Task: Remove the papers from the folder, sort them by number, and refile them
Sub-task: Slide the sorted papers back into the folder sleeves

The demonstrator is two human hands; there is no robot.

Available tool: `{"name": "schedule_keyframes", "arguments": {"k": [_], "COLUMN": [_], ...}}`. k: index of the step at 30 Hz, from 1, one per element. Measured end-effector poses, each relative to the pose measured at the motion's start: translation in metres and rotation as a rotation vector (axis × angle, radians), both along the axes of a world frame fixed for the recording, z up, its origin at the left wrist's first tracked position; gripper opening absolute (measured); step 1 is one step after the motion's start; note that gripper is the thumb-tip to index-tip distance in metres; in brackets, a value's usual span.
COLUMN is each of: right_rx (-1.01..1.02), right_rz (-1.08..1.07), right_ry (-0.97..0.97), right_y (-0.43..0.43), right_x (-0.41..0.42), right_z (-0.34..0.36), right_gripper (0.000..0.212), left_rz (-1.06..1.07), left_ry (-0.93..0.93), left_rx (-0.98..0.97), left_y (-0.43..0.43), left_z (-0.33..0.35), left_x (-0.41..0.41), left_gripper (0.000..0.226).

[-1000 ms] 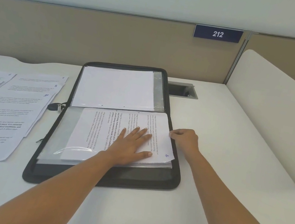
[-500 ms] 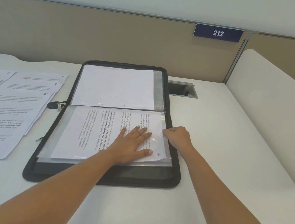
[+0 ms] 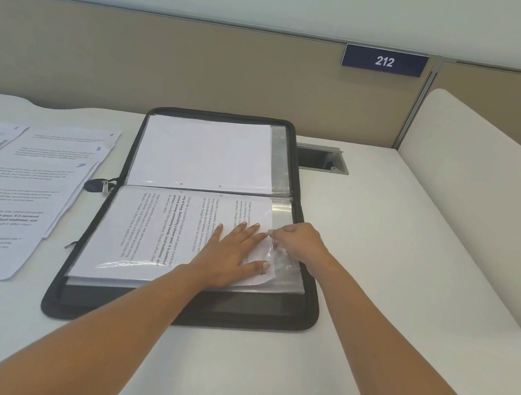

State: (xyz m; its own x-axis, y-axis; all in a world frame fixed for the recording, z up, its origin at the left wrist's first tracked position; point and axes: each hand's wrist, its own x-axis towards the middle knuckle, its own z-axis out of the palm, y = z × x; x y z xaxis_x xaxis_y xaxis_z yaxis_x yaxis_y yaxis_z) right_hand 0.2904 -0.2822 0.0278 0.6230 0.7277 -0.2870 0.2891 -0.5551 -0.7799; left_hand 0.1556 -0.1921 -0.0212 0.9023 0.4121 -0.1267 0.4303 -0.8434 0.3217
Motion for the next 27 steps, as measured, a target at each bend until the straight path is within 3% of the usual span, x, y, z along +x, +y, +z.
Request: {"name": "schedule_keyframes", "arguments": {"k": [4,14,22,27], "right_rx": [-0.003,-0.159,-0.093,0.051], "right_rz": [0.038,0.231,0.25,0.144], "right_ry": [0.036,0.12,0.124,0.133], "right_y": [-0.01,-0.042,-0.059,-0.063], "right_x": [0.005,-0.001,-0.002,-0.008], "right_z": [0.0,0.012,0.019,0.022], "right_gripper": [0.031,0.02,0.013,0.021], "left_rz": [0.04,0.097,0.062,0.076], "left_ry": [-0.087,-0.132,-0.124,-0.213], "left_rx": [-0.053,-0.115,-0.047,0.089], "left_y": [0.0,-0.005,-0.015,-0.017], "left_z": [0.002,0.004,0.007,0.017], "left_x": [-0.002,-0.024,-0.046,-0.062], "left_gripper": [0.06,0.054,0.091,0.064]}}
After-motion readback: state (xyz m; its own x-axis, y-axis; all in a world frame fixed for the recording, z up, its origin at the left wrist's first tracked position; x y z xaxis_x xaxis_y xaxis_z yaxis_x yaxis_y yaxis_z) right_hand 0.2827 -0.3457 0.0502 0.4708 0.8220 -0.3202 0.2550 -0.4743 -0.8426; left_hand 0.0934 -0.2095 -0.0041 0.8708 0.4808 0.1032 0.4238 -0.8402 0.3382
